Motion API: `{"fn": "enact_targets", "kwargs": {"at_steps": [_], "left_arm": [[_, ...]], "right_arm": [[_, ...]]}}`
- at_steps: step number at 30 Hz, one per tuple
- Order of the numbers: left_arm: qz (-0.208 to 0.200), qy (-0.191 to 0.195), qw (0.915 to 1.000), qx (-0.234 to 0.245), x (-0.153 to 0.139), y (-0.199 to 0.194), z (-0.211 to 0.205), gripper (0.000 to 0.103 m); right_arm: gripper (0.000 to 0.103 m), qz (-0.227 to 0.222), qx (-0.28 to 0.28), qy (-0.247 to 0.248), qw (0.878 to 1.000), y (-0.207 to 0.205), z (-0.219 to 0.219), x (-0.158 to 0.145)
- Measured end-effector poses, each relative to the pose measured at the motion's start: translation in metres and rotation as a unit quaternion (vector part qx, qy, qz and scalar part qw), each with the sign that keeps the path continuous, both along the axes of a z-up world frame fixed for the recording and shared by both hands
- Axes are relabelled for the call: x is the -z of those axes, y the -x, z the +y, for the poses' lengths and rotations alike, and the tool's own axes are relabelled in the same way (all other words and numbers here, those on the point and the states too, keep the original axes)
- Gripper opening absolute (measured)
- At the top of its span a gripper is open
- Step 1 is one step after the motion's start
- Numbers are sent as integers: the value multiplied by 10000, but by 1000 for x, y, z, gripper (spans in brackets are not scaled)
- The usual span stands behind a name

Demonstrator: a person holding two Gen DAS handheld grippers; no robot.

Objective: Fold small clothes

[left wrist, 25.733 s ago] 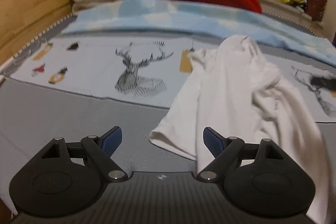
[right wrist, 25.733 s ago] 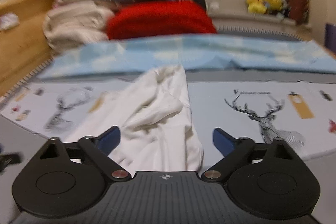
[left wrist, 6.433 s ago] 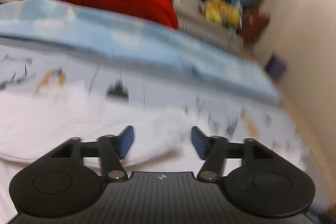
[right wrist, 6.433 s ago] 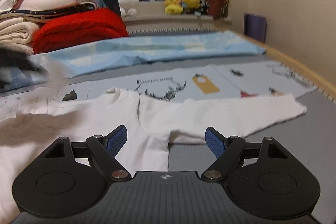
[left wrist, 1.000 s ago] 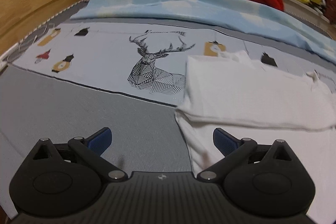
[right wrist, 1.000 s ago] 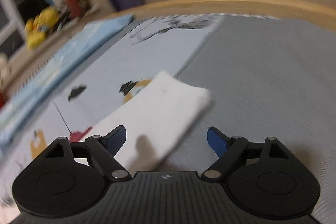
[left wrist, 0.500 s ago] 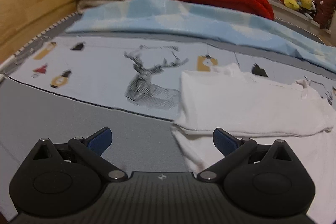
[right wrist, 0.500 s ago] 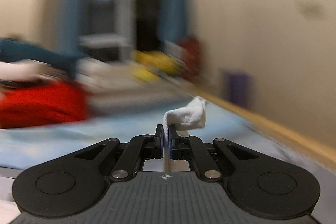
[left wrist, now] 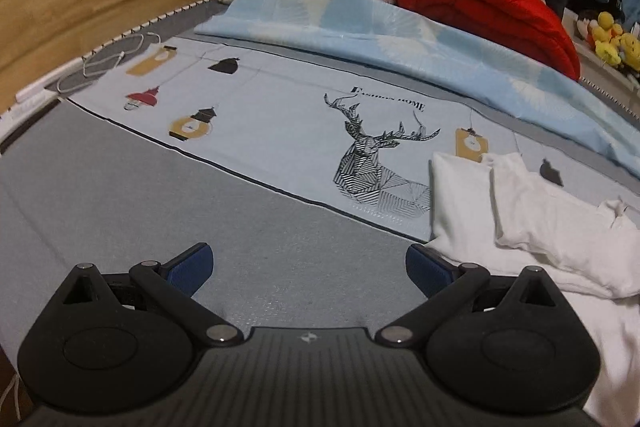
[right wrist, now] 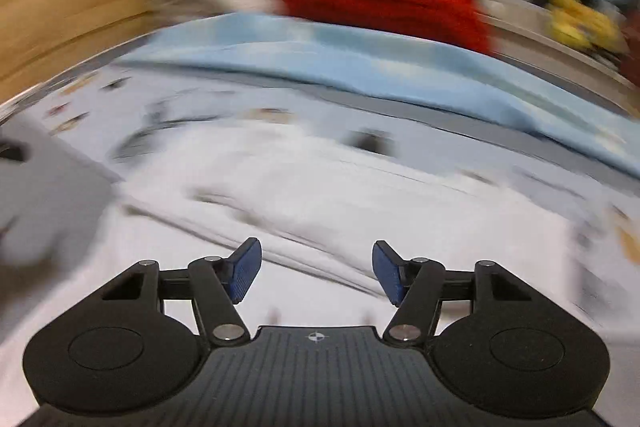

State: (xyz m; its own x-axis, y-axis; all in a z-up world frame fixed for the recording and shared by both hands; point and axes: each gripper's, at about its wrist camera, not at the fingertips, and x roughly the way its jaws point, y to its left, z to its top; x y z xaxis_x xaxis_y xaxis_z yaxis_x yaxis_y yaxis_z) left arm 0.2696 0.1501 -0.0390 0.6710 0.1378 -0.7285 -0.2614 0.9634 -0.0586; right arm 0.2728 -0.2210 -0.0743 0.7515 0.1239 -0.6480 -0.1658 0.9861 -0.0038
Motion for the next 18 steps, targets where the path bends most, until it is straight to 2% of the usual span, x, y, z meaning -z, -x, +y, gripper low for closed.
{"fn": "enact_targets", "kwargs": {"at_steps": [2, 4, 6, 8, 11, 14, 18], "left_arm": [[-174, 337, 9992, 101, -4, 1, -2, 103], [-289, 774, 9960, 330, -8, -4, -9, 103], [-270, 1070, 9920, 616, -10, -16, -20, 103], [-205, 1155, 9895, 848, -13, -37, -40, 103], [-73, 1131, 9840, 1378, -7, -76, -80, 103], [304, 998, 9806, 1661, 20, -115, -120, 103], [762, 841, 9839, 1381, 61, -147, -141, 102]], "right_arm": [[65, 43, 781, -58, 9969, 18, -47, -10], [65, -15, 1458, -304, 9889, 41, -87, -17], [66, -103, 1865, -601, 9806, 55, -116, -15], [66, -198, 2170, -779, 9729, 62, -130, -9], [66, -66, 2273, -911, 9695, 55, -142, 7], [66, 82, 2303, -882, 9691, 42, -137, 21], [66, -18, 2290, -675, 9711, 27, -139, 24]]}}
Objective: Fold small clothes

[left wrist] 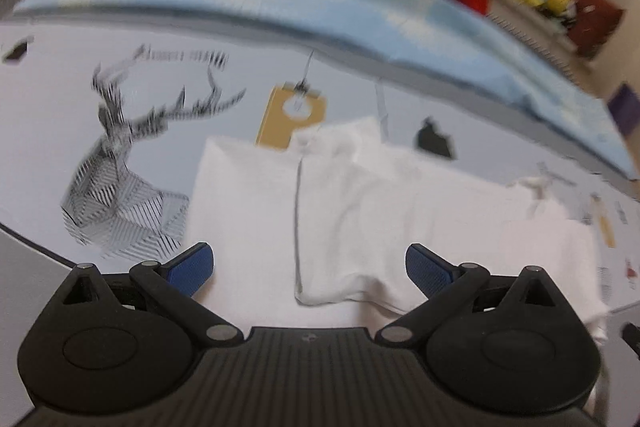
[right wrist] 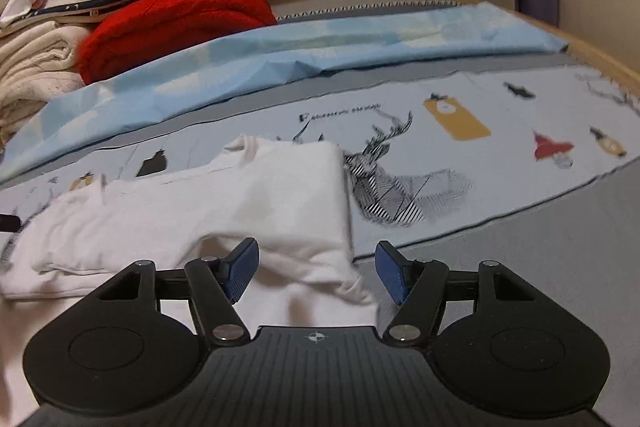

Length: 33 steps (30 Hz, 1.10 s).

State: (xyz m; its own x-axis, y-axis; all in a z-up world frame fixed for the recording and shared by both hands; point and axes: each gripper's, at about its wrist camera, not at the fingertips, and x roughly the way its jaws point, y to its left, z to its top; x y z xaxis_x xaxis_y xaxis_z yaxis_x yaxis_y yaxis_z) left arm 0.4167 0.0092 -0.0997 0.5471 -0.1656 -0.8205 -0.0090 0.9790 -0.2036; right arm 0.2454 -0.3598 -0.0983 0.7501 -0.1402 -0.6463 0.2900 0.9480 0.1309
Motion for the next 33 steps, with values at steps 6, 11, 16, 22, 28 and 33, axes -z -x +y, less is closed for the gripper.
{"fn": "enact_targets", "kwargs": {"at_steps": [6, 11, 16, 22, 28, 33], "left_arm": [[227, 83, 9995, -213, 18, -17, 10, 102], [297, 260, 9992, 5, 20, -21, 3, 96], [202, 255, 9989, 347, 19, -18, -13, 83], [-11, -88, 9983, 583, 20, -15, -20, 8], [-576, 375, 9955, 656, -31, 0, -7, 7], [-354, -128, 9985, 407, -18, -2, 9, 7]], "right_arm": [[67, 562, -405, 897, 9936, -16, 2, 25], [69, 901, -723, 703, 9908, -28, 10, 41], [69, 958, -641, 818, 9900, -33, 20, 49], [69, 687, -461, 812, 9933, -35, 17, 52], [53, 492, -254, 1331, 9896, -48, 14, 63], [51, 608, -458, 1113, 9909, -46, 11, 58]]}}
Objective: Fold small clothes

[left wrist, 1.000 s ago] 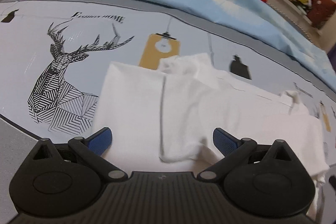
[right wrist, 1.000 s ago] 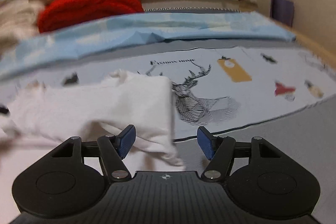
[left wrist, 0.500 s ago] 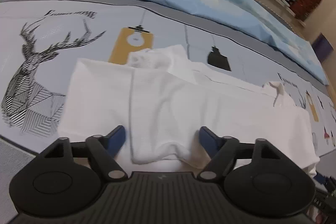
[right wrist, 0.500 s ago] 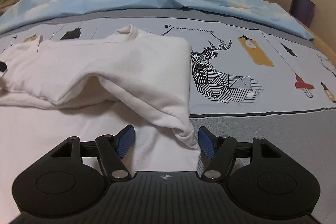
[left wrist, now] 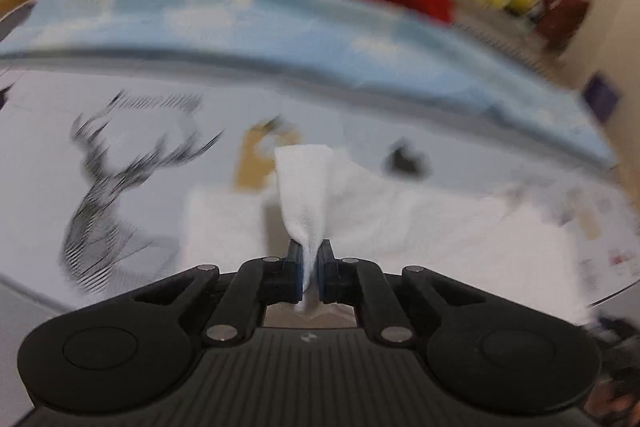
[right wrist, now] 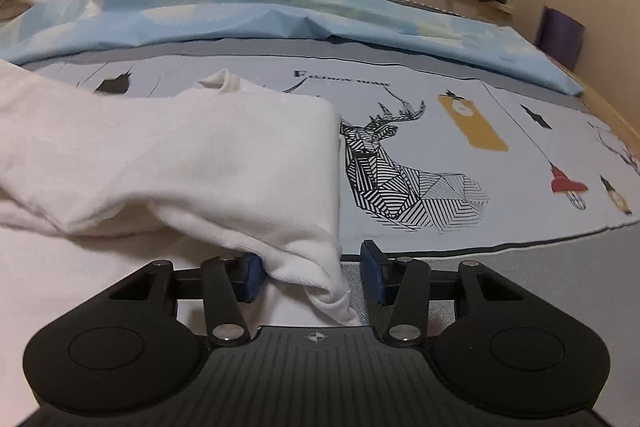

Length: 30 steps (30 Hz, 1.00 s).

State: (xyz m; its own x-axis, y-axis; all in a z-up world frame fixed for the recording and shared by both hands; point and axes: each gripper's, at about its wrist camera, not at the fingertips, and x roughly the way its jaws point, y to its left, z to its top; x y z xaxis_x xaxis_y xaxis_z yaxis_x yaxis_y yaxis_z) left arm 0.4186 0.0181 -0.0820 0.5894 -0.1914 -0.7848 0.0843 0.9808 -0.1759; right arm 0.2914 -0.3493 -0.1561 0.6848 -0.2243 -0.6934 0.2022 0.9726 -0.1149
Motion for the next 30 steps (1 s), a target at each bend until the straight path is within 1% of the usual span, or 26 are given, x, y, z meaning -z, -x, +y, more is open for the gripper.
{"fn": "enact_targets", "kwargs": {"at_steps": [1, 2, 3, 4, 5, 6, 7, 8, 9, 10, 11, 12, 14, 15, 16, 17, 18, 20, 21, 22, 23, 24, 26, 27, 28, 30], "left_arm": [[192, -63, 9997, -108, 13, -3, 5, 8], [392, -80, 9990, -185, 28, -7, 9, 11], [517, -16, 9984, -222, 37, -10, 13, 13], [528, 77, 9984, -205, 41, -12, 15, 13], [518, 96, 9984, -191, 40, -12, 17, 19], [537, 119, 9984, -156, 36, -13, 19, 35], [506, 178, 9985, -145, 30, -13, 21, 45], [434, 222, 9987, -171, 25, -10, 24, 64], [366, 203, 9989, -213, 19, -8, 26, 81], [294, 155, 9992, -213, 13, -6, 28, 84], [224, 100, 9995, -180, 8, -3, 29, 85], [191, 38, 9998, -109, 4, -2, 29, 86], [156, 2, 9999, -22, 1, 0, 28, 87], [164, -10, 9999, 8, 1, 0, 26, 87], [205, -50, 9998, 59, 4, 0, 24, 87], [267, -119, 9995, 119, 8, -1, 20, 87], [343, -202, 9990, 194, 14, -1, 16, 87], [479, -449, 9968, 456, 25, 0, 8, 87], [496, -632, 9950, 596, 30, 3, 5, 88], [505, -826, 9928, 706, 35, 6, 2, 88], [511, -986, 9905, 807, 40, 8, 1, 88], [498, -1087, 9889, 885, 43, 10, 1, 89], [417, -1201, 9870, 988, 46, 16, 5, 93], [390, -1221, 9868, 992, 46, 18, 7, 95], [388, -1210, 9871, 970, 45, 20, 10, 95], [429, -1131, 9885, 908, 40, 26, 17, 95]], "right_arm": [[53, 15, -14, 27, 10000, 1, -1, 1], [56, 13, 2, 25, 10000, 3, -3, 3], [59, 13, 18, 5, 10000, 3, -5, 3], [60, 41, 22, -7, 10000, 4, -7, 3], [64, 104, 43, 1, 9999, 4, -9, 2], [67, 232, 77, 2, 9997, 3, -11, -1], [69, 408, 82, -44, 9991, 2, -13, -4], [73, 690, 41, -147, 9975, 1, -17, -9], [74, 988, -42, -325, 9946, 1, -22, -16], [74, 1153, -145, -482, 9921, 4, -27, -23], [74, 1228, -234, -596, 9904, 9, -31, -31], [75, 1193, -316, -655, 9902, 15, -34, -40], [77, 718, -399, -758, 9937, 25, -37, -59], [79, 366, -352, -922, 9944, 27, -39, -66], [80, -29, -204, -1183, 9928, 27, -42, -68], [81, -298, -13, -1418, 9894, 24, -44, -66], [81, -398, 163, -1537, 9872, 18, -42, -59], [80, -205, 150, -1362, 9904, 2, -28, -35], [79, 89, 54, -1113, 9937, -4, -20, -18], [80, 492, 5, -858, 9951, -8, -15, -4], [83, 525, -82, -713, 9960, -3, -13, 3], [83, 548, -204, -617, 9964, 1, -14, 1], [83, 896, -234, -830, 9922, 3, -25, -8], [82, 928, -94, -972, 9909, 6, -31, -12], [82, 850, 43, -1083, 9905, 10, -37, -15], [82, 752, 179, -1087, 9911, 19, -43, -22]]}}
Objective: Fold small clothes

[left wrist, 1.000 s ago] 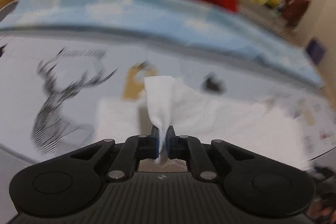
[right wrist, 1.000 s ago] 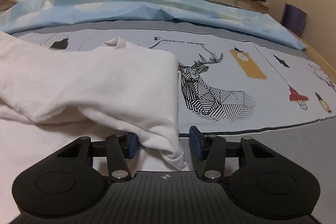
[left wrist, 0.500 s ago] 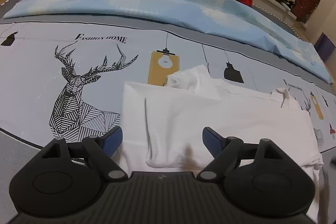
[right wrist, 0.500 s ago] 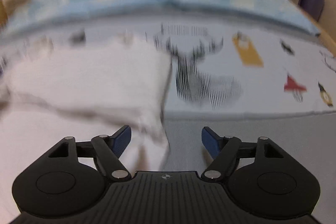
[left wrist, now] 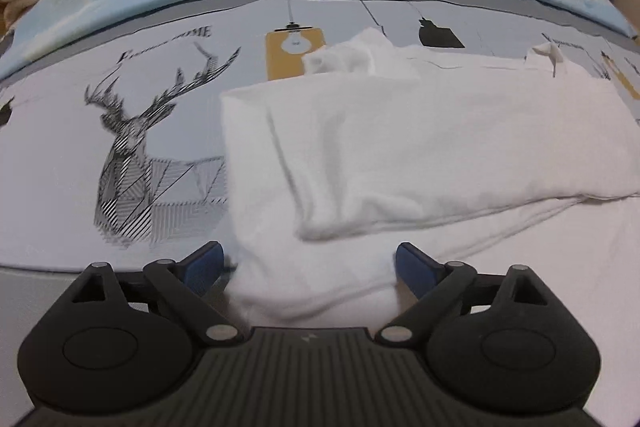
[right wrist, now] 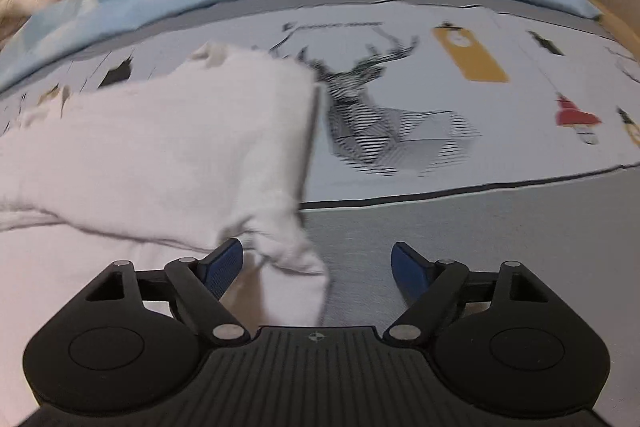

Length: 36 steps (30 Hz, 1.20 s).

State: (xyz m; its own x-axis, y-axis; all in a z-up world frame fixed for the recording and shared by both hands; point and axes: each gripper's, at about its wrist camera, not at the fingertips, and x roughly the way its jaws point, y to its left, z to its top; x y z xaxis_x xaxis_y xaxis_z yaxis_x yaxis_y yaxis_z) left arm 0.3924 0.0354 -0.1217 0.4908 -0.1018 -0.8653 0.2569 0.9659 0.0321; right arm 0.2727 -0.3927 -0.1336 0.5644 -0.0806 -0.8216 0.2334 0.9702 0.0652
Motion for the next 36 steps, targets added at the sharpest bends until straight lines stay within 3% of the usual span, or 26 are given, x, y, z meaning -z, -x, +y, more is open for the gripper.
{"fn": "enact_targets", "kwargs": {"at_steps": [3, 9, 13, 17, 20, 25, 29, 36], "left_arm": [[-80, 104, 9999, -111, -22, 27, 11, 95], [-527, 543, 9959, -490, -66, 129, 24, 103], [-616, 481, 9932, -863, -57, 217, 33, 103], [-553, 418, 9916, -1091, -39, 272, 33, 103], [-468, 387, 9929, -1027, -29, 290, 30, 103], [-734, 198, 9934, -858, -30, 307, 23, 103], [-718, 153, 9934, -885, -28, 307, 21, 103], [-665, 143, 9921, -1054, -23, 299, 33, 103]], "right_arm": [[83, -434, 52, 8, 9990, 24, -1, -26], [85, -1165, -98, -736, 9904, 110, 18, -78], [87, -1382, -648, -646, 9862, 186, 54, -76], [88, -1296, -1079, -282, 9853, 236, 90, -57], [88, -1016, -1125, -226, 9882, 248, 101, -45], [88, -1194, -1115, -94, 9865, 259, 102, -44], [88, -1103, -937, -290, 9890, 266, 95, -39], [88, -992, -678, -149, 9926, 267, 85, -33]]}}
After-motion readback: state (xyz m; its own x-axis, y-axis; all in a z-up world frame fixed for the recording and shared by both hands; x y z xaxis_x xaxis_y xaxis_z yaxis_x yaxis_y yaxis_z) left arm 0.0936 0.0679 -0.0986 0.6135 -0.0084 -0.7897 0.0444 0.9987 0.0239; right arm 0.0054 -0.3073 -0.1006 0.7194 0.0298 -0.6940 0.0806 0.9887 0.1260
